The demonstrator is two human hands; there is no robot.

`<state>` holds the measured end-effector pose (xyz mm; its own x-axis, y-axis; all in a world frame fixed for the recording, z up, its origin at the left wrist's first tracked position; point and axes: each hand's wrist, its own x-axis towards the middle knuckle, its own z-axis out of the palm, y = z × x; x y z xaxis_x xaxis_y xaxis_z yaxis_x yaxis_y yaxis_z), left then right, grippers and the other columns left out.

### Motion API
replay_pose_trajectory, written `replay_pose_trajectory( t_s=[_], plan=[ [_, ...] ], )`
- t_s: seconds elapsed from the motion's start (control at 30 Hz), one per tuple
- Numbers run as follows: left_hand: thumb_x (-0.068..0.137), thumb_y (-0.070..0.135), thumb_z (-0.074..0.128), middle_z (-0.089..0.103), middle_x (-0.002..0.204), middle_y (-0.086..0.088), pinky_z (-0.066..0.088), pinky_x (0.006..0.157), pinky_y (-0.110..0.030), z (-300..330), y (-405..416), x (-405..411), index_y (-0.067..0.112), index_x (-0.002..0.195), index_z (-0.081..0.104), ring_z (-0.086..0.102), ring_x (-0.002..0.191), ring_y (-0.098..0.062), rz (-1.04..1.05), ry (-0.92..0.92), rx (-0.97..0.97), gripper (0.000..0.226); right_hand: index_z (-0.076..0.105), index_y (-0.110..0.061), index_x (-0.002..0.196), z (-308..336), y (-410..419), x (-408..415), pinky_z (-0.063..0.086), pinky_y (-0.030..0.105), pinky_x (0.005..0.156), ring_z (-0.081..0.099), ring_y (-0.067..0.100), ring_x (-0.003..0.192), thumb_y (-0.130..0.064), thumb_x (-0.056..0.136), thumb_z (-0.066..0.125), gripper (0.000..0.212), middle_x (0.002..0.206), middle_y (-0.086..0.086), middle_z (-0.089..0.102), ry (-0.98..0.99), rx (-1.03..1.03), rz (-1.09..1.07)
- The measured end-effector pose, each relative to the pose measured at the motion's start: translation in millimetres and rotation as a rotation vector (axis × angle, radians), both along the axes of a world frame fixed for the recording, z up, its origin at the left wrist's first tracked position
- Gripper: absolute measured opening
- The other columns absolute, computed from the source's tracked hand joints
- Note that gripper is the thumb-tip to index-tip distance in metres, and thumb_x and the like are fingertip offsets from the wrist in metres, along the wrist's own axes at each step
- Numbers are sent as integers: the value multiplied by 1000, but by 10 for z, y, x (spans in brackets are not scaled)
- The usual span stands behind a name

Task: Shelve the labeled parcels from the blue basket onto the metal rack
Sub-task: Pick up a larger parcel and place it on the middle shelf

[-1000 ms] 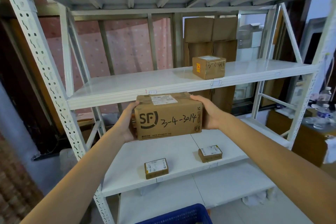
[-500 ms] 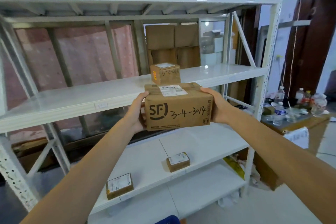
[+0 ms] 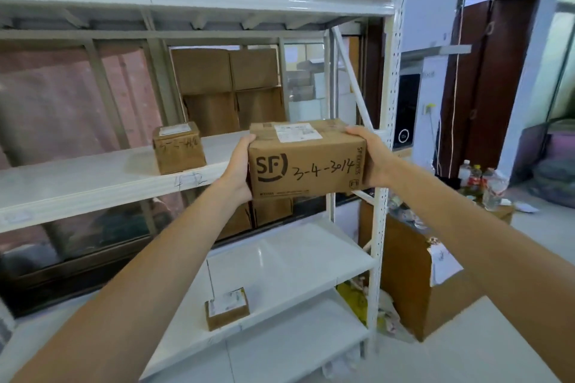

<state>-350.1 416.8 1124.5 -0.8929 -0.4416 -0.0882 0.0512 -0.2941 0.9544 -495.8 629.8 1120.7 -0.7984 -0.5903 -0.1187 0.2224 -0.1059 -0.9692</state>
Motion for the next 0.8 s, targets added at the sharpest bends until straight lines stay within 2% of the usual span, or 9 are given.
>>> replay_pose_trajectory(
  t_s=[0.07,0.17,0.33,0.43,0.57,0.67,0.8],
  plan=[
    [84,63,44,76,95,-11,54,78,-43,123,33,-258,24,98,73,66,97,-29,-5,8,-12,50,62,-22,109,113,41,-233,57,43,69,66,28,87,-61,68,69,57,81,9,72,4,-5,-2],
    [81,63,44,75,103,-13,51,87,-46,256,2,-649,23,100,72,65,102,-30,12,22,-44,52,60,-22,108,205,8,-578,57,43,69,65,28,88,-60,68,69,56,87,8,68,12,-25,-20],
    [81,60,45,76,95,-11,51,88,-47,355,-153,-1311,23,78,74,66,100,-29,28,58,-62,47,58,-23,107,333,-146,-1206,55,45,79,64,28,90,-60,69,69,54,90,8,65,54,-31,-9],
    [80,60,46,75,102,-11,50,90,-48,376,-327,-1754,23,87,72,66,102,-29,28,71,-50,45,57,-23,110,414,-313,-1663,56,43,78,64,28,89,-58,72,67,53,93,8,63,93,-23,-7],
    [80,61,46,75,102,-12,51,88,-47,475,-570,-2285,23,85,73,66,100,-30,39,56,-47,47,57,-23,112,560,-563,-2200,55,40,74,63,28,92,-57,76,65,50,99,9,61,117,3,-7],
    [81,62,45,76,90,-11,53,82,-44,550,-690,-2630,22,67,76,66,93,-29,41,67,-75,52,57,-23,109,619,-688,-2573,55,40,74,63,28,91,-57,76,64,48,94,8,63,140,-2,-2],
    [80,63,43,77,84,-10,56,73,-42,514,-797,-3006,22,59,77,67,89,-28,72,23,-74,57,58,-22,107,554,-831,-3018,53,43,82,63,29,93,-59,77,62,48,94,9,65,134,17,42]
  ],
)
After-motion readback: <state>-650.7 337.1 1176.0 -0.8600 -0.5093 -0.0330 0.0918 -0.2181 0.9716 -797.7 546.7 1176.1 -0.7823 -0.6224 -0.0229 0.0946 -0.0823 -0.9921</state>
